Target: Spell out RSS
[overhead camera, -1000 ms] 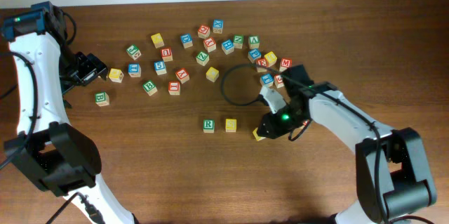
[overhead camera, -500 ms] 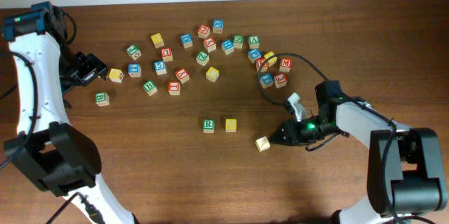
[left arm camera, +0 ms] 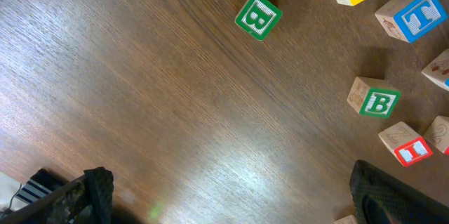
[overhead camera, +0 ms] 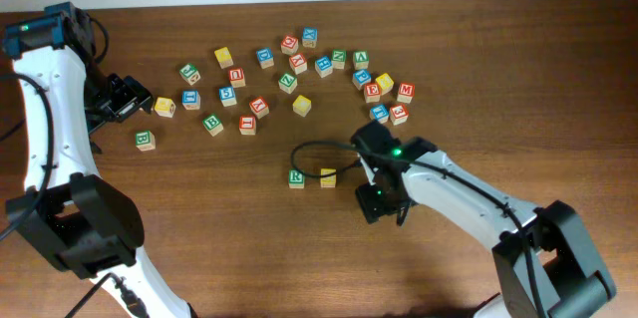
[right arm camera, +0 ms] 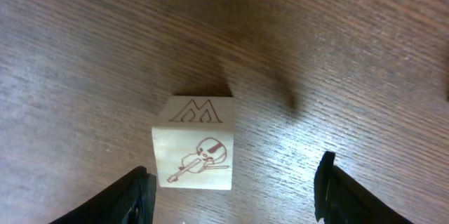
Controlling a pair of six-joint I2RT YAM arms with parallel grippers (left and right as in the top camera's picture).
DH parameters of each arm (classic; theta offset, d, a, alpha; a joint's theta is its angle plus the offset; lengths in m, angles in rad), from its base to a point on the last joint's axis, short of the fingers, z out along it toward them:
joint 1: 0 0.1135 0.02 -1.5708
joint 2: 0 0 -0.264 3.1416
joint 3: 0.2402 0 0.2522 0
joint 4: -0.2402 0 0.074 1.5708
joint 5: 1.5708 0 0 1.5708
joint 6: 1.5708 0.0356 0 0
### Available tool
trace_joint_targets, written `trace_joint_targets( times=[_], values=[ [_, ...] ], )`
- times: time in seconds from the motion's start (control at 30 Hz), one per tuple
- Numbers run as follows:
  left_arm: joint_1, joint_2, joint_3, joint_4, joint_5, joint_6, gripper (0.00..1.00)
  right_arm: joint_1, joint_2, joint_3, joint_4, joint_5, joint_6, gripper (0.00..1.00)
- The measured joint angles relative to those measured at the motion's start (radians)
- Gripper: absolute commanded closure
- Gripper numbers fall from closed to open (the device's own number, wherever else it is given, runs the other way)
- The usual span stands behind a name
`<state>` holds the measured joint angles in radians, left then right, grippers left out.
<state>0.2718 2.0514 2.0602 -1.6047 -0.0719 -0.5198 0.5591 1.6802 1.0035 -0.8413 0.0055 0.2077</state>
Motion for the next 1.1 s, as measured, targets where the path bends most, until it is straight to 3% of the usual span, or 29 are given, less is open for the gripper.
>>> trace_joint_targets(
  times=[0.27, 0.33, 0.5, 0.6, 0.7, 0.8, 1.0, 1.1],
  values=[
    [0.000, 0.000, 0.000, 0.000, 0.000, 0.000, 0.01, 0.064, 0.002, -0.018, 0.094, 0.031, 0.052, 0.48],
    [0.000, 0.000, 0.000, 0.000, 0.000, 0.000, 0.01, 0.064, 0.005, -0.055, 0.118, 0.032, 0.059, 0.65],
    [0.000, 0.000, 0.000, 0.000, 0.000, 0.000, 0.01, 0.061, 0.006, -0.061, 0.143, 0.027, 0.073, 0.70],
    [0.000, 0.000, 0.000, 0.000, 0.000, 0.000, 0.01, -0.052, 0.006, -0.061, 0.148, -0.112, 0.060, 0.79],
    [0.000, 0.000, 0.000, 0.000, 0.000, 0.000, 0.01, -0.204, 0.007, -0.061, 0.148, -0.291, -0.006, 0.78],
    [0.000, 0.000, 0.000, 0.000, 0.000, 0.000, 0.01, -0.254, 0.007, -0.079, 0.161, -0.407, -0.029, 0.75],
    [0.000, 0.000, 0.000, 0.000, 0.000, 0.000, 0.01, -0.393, 0.008, -0.298, 0.505, -0.849, -0.061, 0.75],
    [0.000, 0.000, 0.000, 0.000, 0.000, 0.000, 0.01, -0.551, 0.008, -0.397, 0.532, -0.960, -0.060, 0.63]
  ],
)
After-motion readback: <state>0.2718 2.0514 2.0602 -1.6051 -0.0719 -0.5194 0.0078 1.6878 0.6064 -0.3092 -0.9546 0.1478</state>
